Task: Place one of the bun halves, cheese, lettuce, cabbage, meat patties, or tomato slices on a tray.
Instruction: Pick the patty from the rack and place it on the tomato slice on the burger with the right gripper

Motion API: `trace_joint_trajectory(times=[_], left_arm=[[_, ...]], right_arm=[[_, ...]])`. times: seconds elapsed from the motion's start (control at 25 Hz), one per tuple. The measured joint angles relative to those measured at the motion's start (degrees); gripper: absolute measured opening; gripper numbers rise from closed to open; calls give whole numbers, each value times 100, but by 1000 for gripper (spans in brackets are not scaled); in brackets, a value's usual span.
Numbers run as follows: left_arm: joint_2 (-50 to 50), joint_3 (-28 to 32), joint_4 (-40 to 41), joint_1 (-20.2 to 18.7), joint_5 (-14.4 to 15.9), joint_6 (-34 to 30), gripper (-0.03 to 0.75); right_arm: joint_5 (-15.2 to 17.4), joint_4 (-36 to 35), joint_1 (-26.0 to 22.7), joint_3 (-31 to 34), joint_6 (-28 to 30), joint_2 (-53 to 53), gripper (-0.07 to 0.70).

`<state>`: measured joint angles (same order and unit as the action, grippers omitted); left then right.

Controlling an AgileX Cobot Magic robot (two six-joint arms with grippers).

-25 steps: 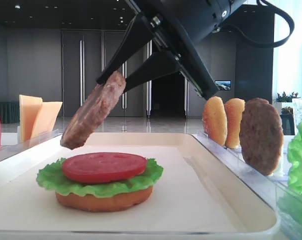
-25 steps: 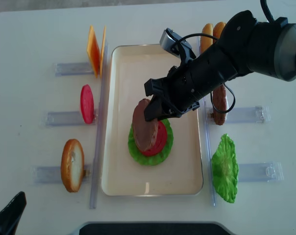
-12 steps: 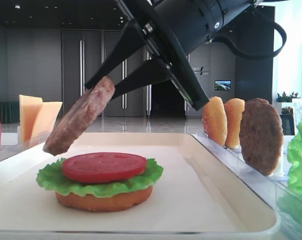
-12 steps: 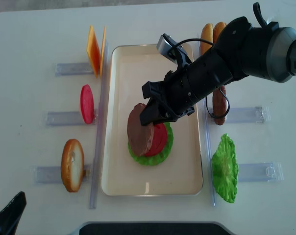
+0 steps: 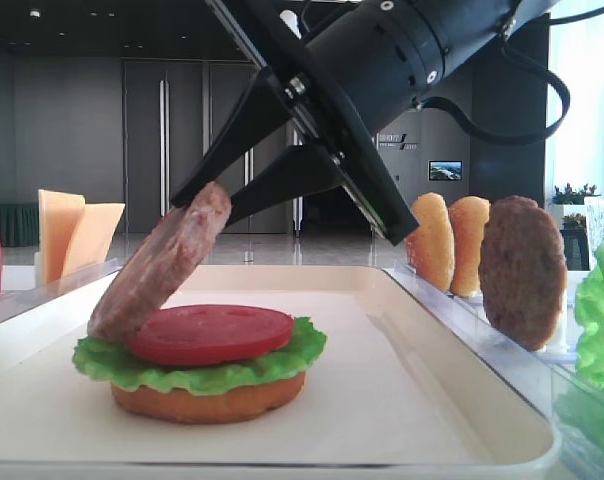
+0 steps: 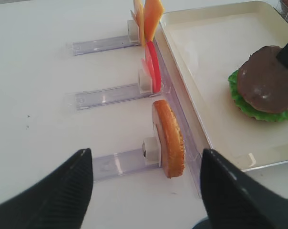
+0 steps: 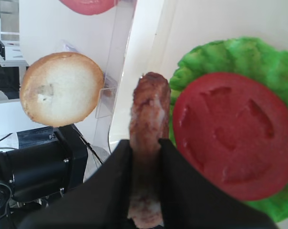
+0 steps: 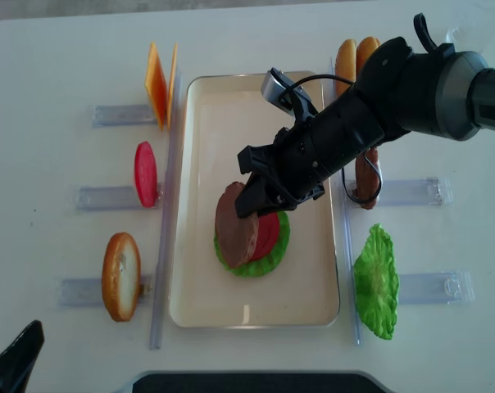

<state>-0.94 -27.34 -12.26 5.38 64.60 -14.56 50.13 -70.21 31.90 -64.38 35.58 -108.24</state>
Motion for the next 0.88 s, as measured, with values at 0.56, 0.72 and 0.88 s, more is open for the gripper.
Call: trace_joint_trajectory(times=[0.56, 0.72, 0.88], left_arm=[[0, 0, 0, 0, 0, 0, 535], [0, 0, 0, 0, 0, 0, 535], [0, 0, 0, 0, 0, 0, 535]], right_arm=[[269, 22, -248, 0, 26, 0, 121], [231, 22, -255, 0, 26, 0, 121], [185, 27, -255, 0, 33, 0, 121]])
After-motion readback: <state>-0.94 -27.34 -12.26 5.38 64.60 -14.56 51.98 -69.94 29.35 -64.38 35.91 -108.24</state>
